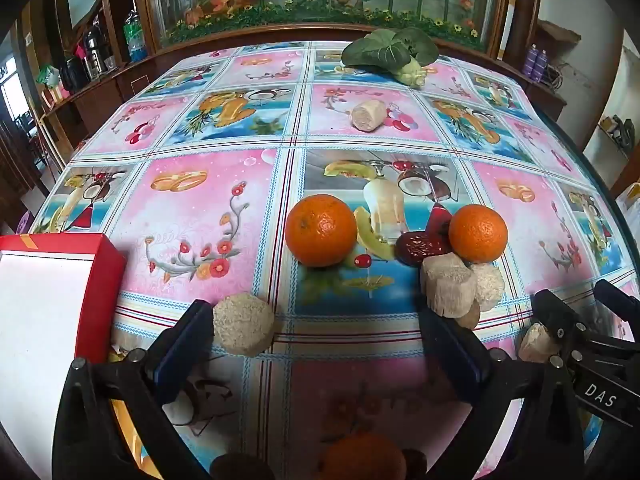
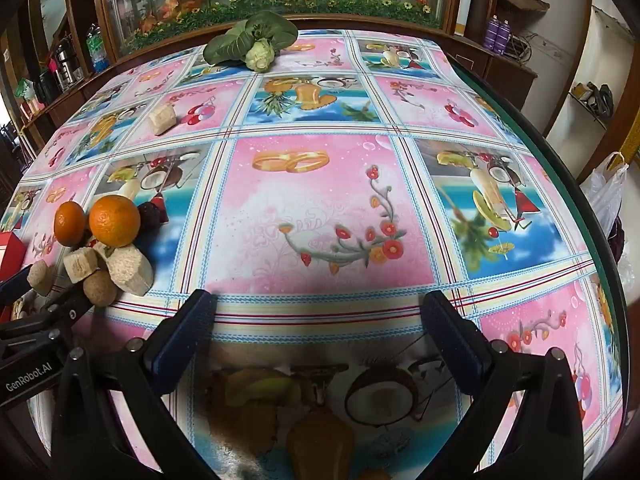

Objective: Organize fruits
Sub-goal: 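Move both tools toward the pile of fruit on the cloth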

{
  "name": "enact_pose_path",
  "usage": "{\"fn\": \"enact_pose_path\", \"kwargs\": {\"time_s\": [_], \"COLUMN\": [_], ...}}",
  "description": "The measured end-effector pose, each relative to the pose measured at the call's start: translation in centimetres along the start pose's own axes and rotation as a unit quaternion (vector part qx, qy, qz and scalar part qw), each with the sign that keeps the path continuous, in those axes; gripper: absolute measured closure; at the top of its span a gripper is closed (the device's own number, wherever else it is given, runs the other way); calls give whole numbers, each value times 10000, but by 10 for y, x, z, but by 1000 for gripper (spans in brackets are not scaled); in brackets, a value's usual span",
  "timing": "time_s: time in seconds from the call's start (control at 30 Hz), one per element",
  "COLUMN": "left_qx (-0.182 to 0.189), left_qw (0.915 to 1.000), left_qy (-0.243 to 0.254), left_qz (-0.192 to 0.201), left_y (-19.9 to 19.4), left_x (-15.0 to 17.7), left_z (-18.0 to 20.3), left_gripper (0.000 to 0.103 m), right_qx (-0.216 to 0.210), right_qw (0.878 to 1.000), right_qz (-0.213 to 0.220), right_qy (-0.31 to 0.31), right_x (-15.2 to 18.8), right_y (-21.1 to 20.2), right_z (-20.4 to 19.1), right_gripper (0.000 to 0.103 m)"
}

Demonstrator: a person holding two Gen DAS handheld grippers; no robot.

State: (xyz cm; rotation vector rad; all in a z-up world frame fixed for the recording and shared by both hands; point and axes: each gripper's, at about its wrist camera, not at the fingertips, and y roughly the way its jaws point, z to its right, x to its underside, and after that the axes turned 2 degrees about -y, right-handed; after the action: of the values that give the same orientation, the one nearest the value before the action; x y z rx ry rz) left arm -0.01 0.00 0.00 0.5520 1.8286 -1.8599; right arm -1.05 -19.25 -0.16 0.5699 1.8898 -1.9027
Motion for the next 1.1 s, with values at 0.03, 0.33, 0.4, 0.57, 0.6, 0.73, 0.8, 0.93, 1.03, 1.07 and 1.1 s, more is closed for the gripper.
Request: {"fn": "enact_pose_path", "kwargs": {"time_s": [0.03, 0.33, 0.4, 0.57, 0.6, 0.73, 0.8, 0.93, 1.03, 1.07, 1.1], "left_qx": [1, 4, -5, -155, -188, -356, -475, -486, -451, -452, -458], "left_qw": [10000, 10000, 10000, 9998, 9994, 9949, 9923, 9904, 9899, 9895, 9893], "left_qy": [-1, -8, 2, -47, -30, -22, -12, 21, -12, -18, -8], "left_qz": [-1, -3, -55, 154, 291, 939, 1145, 1290, 1342, 1375, 1385], "left_y": [0, 0, 0, -23, -33, -78, -93, -104, -109, -111, -113], "left_x": [0, 0, -1, 7, 9, 15, 16, 16, 17, 18, 19], "left_z": [0, 0, 1, -4, -4, -8, -11, -9, -8, -9, -8], "left_gripper": [0, 1, 1, 1, 1, 1, 1, 1, 1, 1, 1], "right_qx": [-3, -6, -10, -583, -722, -980, -1045, -1030, -965, -988, -1008], "right_qw": [10000, 10000, 10000, 9981, 9960, 9847, 9824, 9797, 9795, 9795, 9797], "right_qz": [-10, -25, -50, 176, 520, 1439, 1533, 1663, 1710, 1709, 1693], "right_qy": [3, 17, 38, 69, 86, -24, -208, -451, -446, -408, -366], "right_x": [-1, 0, -1, -3, -3, 0, 1, 6, 5, 6, 5], "right_y": [0, 0, 0, -19, -34, -68, -74, -82, -80, -81, -80], "right_z": [0, 1, 0, 8, 9, 6, -3, -15, -13, -11, -9], "right_gripper": [0, 0, 0, 0, 0, 0, 0, 0, 0, 0, 0]}}
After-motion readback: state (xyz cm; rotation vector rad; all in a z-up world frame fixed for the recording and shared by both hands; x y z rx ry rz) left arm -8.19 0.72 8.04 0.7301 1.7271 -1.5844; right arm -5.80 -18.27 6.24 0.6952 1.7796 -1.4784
